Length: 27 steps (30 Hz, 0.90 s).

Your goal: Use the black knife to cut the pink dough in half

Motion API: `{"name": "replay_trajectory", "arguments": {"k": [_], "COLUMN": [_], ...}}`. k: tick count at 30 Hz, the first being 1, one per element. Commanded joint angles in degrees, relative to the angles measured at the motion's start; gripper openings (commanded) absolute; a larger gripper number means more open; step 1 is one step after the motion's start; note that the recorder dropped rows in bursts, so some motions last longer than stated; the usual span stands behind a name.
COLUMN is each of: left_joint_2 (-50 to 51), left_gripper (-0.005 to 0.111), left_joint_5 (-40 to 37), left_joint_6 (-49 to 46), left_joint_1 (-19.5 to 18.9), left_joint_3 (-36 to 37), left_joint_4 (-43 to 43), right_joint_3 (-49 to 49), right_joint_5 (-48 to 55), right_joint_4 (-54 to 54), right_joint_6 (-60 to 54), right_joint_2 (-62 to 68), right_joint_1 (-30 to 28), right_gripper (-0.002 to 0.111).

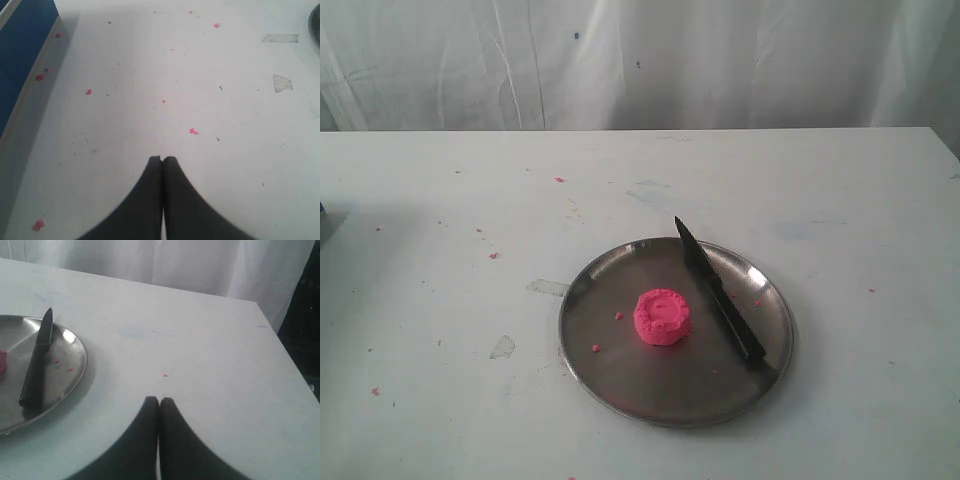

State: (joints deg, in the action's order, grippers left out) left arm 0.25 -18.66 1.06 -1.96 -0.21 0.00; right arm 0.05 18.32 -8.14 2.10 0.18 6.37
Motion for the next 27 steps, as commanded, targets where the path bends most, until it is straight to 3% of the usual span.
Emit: {"name": "replay_trajectory", "arguments": {"k": [1, 7, 10, 15, 21, 23, 27], "left_joint_2": [-0.25, -0.25, -0.25, -0.25, -0.25, -0.25, -0.25], "left_gripper": [0.0, 0.0, 0.0, 0.0, 0.0, 0.0, 0.0], "left_joint_5": [-1.36, -1.36, -1.36, -1.36, -1.36, -1.36, -1.17], "left_joint_6": [0.21, 0.21, 0.21, 0.21, 0.21, 0.21, 0.21], "left_joint_1": [-0.18, -0.18, -0.18, -0.18, -0.18, -0.18, -0.18], "left_joint_3": [0.21, 0.21, 0.21, 0.21, 0.21, 0.21, 0.21], "left_joint_4": [0.0, 0.0, 0.0, 0.0, 0.0, 0.0, 0.0], "right_joint_3": [-0.05, -0.05, -0.05, -0.05, -0.05, -0.05, -1.79], "right_joint_5": [-2.61, -17.75, -30.15, -52.6, -75.11, -87.4, -88.28], "right_joint_4": [-1.26, -2.07, -1.96, -1.39, 6.64, 8.14, 9.75], "right_joint_6": [-0.6, -0.86, -0.57, 13.71, 17.89, 22.97, 31.57], "right_joint_2": [-0.18, -0.18, -0.18, -0.18, -0.18, -0.18, -0.18], "right_joint_1": [-0.18, -0.18, -0.18, -0.18, -0.18, -0.18, -0.18], "right_gripper": [0.0, 0.0, 0.0, 0.0, 0.0, 0.0, 0.0]}}
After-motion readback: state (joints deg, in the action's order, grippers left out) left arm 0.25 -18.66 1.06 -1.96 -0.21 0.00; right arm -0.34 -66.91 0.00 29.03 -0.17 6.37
